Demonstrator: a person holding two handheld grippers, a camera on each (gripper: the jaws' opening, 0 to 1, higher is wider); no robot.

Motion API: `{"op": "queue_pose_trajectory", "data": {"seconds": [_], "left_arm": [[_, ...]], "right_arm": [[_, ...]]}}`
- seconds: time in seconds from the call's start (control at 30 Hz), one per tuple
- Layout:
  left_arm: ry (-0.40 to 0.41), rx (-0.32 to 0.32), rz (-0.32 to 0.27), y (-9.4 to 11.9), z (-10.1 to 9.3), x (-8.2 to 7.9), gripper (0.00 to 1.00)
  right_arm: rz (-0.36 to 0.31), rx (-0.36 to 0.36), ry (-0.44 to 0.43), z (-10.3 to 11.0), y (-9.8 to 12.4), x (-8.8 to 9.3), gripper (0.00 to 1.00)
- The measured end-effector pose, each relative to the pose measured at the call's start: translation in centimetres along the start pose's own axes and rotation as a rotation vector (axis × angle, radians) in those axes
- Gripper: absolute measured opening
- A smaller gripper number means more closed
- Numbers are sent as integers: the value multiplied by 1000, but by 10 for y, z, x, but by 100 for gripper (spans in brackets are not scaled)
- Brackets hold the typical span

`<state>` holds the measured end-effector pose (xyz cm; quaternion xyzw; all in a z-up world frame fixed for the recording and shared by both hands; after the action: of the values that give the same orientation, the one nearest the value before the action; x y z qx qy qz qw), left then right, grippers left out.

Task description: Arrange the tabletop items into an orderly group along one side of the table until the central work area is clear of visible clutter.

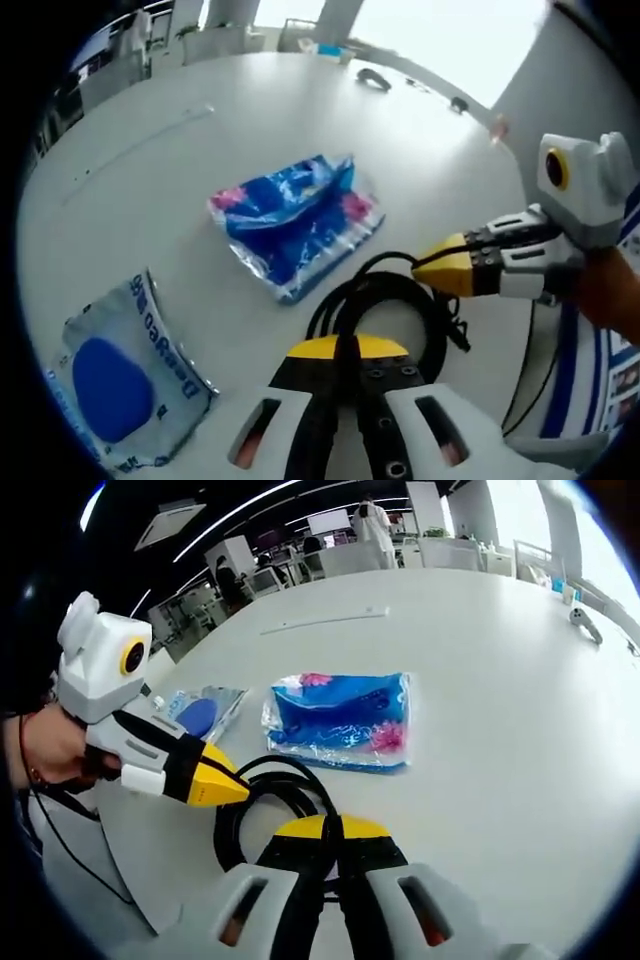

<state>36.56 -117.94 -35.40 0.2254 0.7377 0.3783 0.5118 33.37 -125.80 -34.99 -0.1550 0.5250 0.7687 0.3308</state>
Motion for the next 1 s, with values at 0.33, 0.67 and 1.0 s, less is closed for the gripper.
{"op": "queue_pose_trajectory", "data": {"seconds": [0.33, 0.67, 1.0], "left_arm": [[27, -15, 2, -1, 5, 5, 10], [36, -6, -14, 0, 4, 3, 11], [19, -2, -39, 3, 4, -2, 20]], "right_arm": [[13, 8, 12, -2, -1, 1, 0], [5, 14, 9, -4, -1, 1, 4], [-3, 15, 14, -4, 0, -3, 14]]}}
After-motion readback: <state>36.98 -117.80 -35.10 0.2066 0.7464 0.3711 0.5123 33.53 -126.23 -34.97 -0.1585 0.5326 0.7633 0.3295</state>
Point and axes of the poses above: the point that each gripper's makers call its tool centre point, and the gripper's own axes: y roughly backward along the fingers, z roughly to its left, x roughly out of its underside, the point moved 1 cm from there along y, roughly backward along the fingers, and after that the axes turned 12 degrees about -y, right-handed, at the moved point
